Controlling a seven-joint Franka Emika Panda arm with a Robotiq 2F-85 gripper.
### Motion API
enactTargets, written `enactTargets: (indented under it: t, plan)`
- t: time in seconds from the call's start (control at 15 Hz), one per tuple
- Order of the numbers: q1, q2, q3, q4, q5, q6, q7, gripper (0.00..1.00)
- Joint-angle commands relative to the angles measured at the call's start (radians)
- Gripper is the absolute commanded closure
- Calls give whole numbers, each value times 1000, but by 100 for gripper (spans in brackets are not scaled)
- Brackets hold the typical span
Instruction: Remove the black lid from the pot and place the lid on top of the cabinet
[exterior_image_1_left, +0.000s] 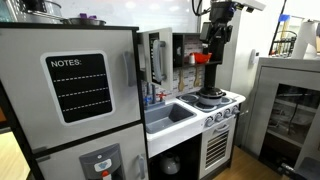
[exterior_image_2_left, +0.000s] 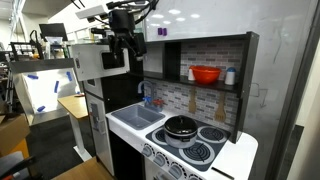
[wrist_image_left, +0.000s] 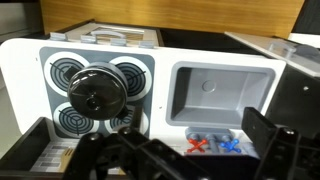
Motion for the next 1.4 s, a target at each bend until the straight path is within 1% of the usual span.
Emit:
enactTargets:
  t: [0.0,0.13,0.2,0.33,1.33]
  plan:
    - [-50,142,-31,106,24,11,-54,0]
    - [-81,192,-41,139,36,19,-31,0]
    - [-85,153,-28,96,14,23,-38,0]
    - [-97,189,-29,125,21,23,-36,0]
    - [-95,191,-25,132,23,22,-32,0]
